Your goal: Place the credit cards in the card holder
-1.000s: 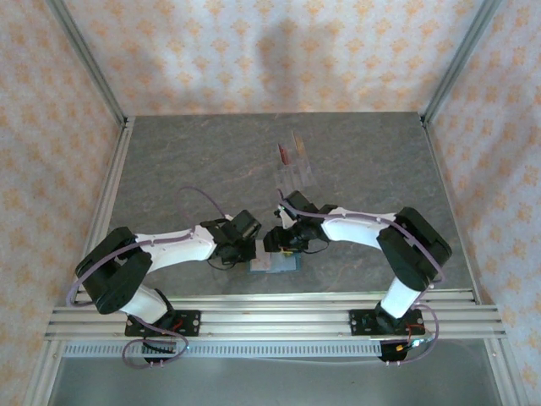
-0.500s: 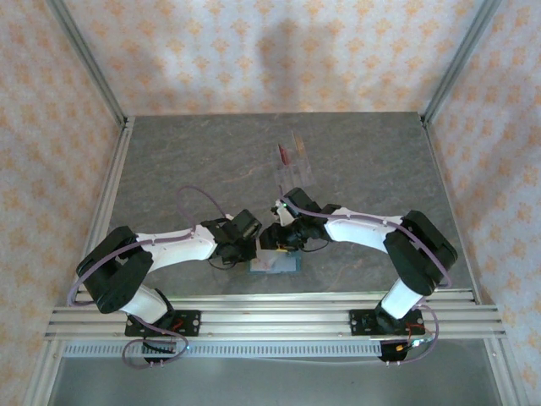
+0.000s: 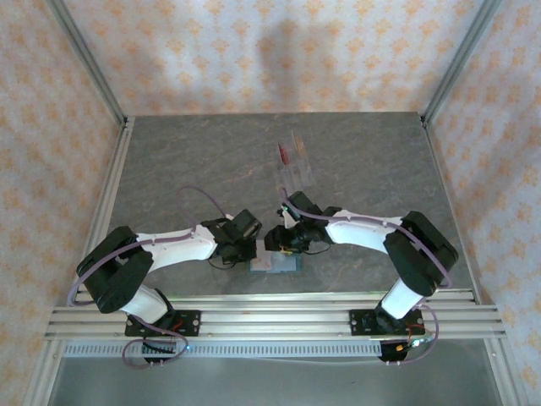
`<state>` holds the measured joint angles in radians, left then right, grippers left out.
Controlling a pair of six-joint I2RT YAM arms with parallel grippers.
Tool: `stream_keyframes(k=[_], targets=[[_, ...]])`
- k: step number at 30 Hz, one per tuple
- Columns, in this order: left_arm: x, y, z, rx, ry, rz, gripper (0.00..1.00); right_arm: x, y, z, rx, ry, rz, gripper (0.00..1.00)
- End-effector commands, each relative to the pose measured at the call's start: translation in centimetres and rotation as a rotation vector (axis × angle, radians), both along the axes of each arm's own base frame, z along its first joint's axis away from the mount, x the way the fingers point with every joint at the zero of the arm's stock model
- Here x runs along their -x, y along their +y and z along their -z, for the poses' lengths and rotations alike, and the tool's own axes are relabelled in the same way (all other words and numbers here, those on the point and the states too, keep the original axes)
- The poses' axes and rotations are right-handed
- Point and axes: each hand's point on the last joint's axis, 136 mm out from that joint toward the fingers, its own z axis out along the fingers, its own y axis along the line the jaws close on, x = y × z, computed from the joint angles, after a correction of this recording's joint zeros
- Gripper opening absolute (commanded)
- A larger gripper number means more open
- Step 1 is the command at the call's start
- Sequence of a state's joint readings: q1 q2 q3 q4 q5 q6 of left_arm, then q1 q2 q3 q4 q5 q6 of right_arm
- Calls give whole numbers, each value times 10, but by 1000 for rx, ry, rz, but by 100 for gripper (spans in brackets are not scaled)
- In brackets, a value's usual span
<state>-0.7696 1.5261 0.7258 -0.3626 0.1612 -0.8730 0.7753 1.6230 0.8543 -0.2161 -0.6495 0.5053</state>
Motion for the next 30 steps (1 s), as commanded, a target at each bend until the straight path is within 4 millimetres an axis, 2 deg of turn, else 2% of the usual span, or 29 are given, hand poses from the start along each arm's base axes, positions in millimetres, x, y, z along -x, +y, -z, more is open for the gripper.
stream_keyframes(k=[1, 10, 18, 26, 30], targets=[[10, 1, 33, -20, 61, 8, 0, 11, -11, 12, 36, 38, 9, 52], [10, 2, 33, -23, 62, 4, 0, 19, -22, 13, 62, 29, 0, 53], [9, -2, 33, -20, 63, 9, 0, -2, -30, 4, 173, -103, 60, 52], [10, 0, 34, -24, 62, 8, 0, -1, -13, 5, 155, -89, 65, 51], [10, -1, 35, -23, 64, 9, 0, 0, -2, -2, 91, -58, 90, 56]])
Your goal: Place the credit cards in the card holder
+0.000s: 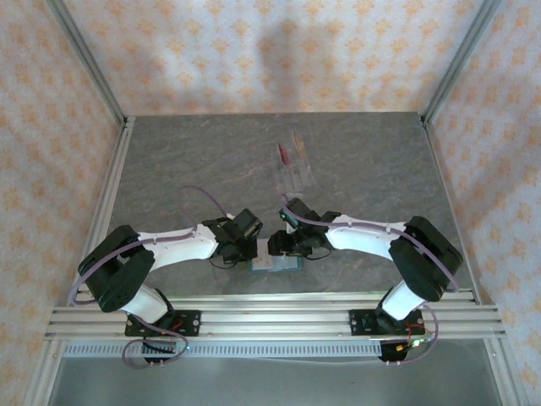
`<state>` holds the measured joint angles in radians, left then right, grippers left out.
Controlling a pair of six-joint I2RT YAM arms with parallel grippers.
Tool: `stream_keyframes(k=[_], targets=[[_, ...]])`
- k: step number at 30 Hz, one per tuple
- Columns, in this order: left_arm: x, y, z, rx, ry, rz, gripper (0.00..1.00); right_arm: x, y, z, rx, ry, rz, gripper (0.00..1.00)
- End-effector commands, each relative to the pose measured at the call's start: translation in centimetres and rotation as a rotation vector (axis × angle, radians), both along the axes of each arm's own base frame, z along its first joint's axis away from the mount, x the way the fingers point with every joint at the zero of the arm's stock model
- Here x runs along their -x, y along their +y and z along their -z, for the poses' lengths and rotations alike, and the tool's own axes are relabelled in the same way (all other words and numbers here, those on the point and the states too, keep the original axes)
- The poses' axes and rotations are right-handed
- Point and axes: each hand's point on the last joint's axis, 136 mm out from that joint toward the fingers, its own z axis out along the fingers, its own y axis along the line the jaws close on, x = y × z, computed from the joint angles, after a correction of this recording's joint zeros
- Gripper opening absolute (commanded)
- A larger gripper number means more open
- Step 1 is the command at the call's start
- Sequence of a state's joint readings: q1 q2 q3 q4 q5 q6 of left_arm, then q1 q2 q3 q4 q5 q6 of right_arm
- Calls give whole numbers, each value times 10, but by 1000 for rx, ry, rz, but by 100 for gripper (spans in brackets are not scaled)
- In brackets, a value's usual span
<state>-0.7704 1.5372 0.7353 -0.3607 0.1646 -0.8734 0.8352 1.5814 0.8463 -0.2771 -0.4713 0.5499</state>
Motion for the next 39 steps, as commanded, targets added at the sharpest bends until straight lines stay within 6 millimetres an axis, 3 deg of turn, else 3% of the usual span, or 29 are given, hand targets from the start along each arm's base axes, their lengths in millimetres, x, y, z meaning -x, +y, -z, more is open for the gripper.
stream_keyframes(k=[1, 5, 18, 27, 35, 39], targets=[[12, 2, 36, -27, 64, 8, 0, -4, 10, -7, -22, -2, 37, 56], [11, 0, 36, -18, 62, 8, 0, -11, -2, -3, 74, -67, 66, 55], [13, -1, 38, -12, 65, 8, 0, -10, 34, -46, -229, -45, 85, 51], [13, -2, 35, -8, 62, 9, 0, -12, 53, -34, -323, 18, 94, 50], [13, -1, 34, -12, 61, 7, 0, -13, 72, -47, -453, 40, 80, 51], [13, -1, 35, -13, 62, 10, 0, -8, 76, -39, -505, 89, 94, 52]])
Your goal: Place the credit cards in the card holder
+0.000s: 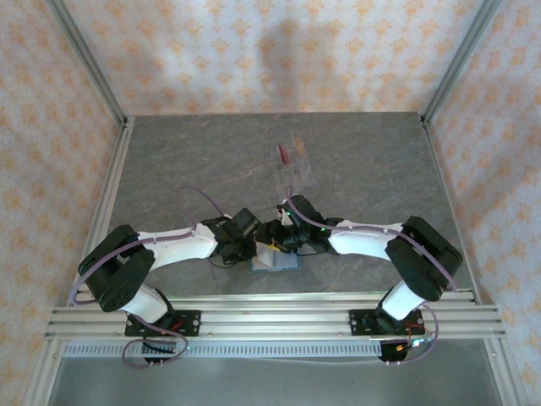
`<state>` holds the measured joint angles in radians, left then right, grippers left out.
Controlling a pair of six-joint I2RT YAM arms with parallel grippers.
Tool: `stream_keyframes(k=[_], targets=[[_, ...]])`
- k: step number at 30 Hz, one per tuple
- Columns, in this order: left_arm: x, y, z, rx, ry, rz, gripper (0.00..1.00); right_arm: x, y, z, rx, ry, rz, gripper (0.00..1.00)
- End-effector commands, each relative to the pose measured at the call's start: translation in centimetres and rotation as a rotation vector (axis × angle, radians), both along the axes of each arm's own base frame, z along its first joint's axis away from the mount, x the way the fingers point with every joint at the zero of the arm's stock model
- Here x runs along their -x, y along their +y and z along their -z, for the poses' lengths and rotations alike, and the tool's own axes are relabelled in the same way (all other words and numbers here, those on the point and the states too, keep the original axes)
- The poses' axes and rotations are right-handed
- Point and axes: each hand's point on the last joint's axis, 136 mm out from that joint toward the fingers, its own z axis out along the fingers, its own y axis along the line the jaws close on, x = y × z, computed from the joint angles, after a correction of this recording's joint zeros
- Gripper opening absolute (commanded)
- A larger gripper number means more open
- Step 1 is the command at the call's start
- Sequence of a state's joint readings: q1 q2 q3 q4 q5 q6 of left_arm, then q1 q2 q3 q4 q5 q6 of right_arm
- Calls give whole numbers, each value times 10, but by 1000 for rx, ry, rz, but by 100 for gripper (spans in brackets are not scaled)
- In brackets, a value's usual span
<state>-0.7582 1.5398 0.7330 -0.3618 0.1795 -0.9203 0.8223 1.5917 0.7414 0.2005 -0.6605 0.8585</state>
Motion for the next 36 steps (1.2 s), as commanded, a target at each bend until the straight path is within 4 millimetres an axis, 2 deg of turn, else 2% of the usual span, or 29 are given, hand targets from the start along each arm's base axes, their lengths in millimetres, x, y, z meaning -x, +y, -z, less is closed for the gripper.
stream_keyframes(k=[1, 5, 13, 19, 26, 36], targets=[[12, -4, 33, -28, 39, 65, 0, 6, 24, -2, -119, 9, -24, 52], [12, -4, 33, -29, 42, 63, 0, 11, 18, 7, -115, 22, -9, 52], [12, -4, 35, -31, 45, 65, 0, 21, -19, 20, 113, -59, -39, 52], [12, -5, 35, -30, 47, 65, 0, 27, -29, 35, 141, -31, -23, 51], [13, -4, 34, -34, 47, 65, 0, 32, -39, 36, 165, -27, -11, 51], [12, -6, 38, -31, 54, 68, 0, 36, -84, 30, 349, -108, 23, 51]])
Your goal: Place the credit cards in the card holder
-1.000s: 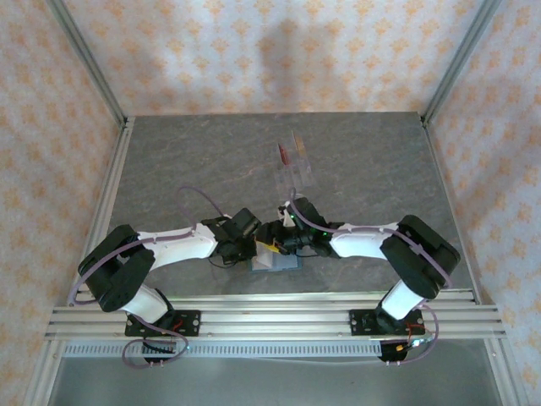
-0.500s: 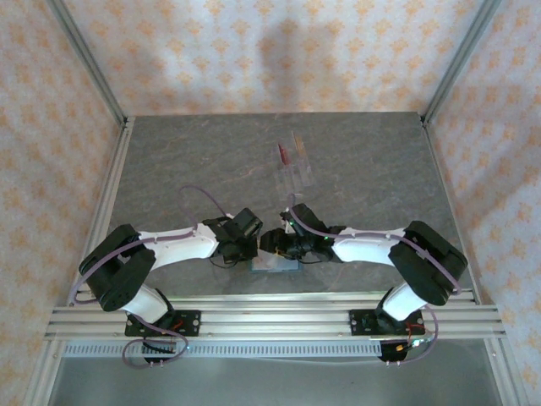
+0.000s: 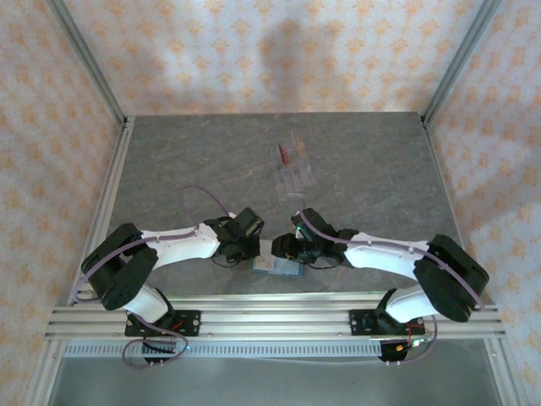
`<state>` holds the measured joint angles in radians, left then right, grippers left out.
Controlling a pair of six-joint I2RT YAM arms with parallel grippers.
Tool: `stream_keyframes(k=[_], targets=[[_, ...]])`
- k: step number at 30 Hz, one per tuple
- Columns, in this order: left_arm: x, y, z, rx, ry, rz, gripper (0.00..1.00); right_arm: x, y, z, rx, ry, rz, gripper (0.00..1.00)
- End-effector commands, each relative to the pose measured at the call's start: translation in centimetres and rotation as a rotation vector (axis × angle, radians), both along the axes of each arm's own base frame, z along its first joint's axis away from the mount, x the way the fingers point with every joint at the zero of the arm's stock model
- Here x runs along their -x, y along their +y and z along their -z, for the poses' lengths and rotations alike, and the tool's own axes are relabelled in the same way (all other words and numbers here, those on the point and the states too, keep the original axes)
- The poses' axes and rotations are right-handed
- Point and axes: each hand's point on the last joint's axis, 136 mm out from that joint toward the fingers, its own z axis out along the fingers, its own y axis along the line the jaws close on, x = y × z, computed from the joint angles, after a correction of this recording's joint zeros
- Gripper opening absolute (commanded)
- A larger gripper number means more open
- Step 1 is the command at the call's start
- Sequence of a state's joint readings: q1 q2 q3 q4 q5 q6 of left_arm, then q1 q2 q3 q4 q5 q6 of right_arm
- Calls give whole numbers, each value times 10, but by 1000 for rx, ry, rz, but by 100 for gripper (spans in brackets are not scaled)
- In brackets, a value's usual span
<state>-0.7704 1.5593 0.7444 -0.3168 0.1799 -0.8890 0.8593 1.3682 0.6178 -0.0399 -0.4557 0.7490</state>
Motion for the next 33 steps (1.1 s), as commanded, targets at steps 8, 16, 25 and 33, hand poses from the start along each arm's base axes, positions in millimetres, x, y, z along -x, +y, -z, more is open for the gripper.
stream_keyframes(k=[8, 16, 25, 33], targets=[[17, 3, 38, -48, 85, 28, 0, 17, -13, 20, 143, -5, -57, 51], [18, 3, 40, -49, 89, 30, 0, 13, -28, 23, 218, -38, -33, 50], [20, 5, 38, -55, 84, 30, 0, -12, -23, 6, 141, -94, -9, 50], [20, 5, 38, -52, 85, 26, 0, -20, -14, -4, 82, -106, -11, 50]])
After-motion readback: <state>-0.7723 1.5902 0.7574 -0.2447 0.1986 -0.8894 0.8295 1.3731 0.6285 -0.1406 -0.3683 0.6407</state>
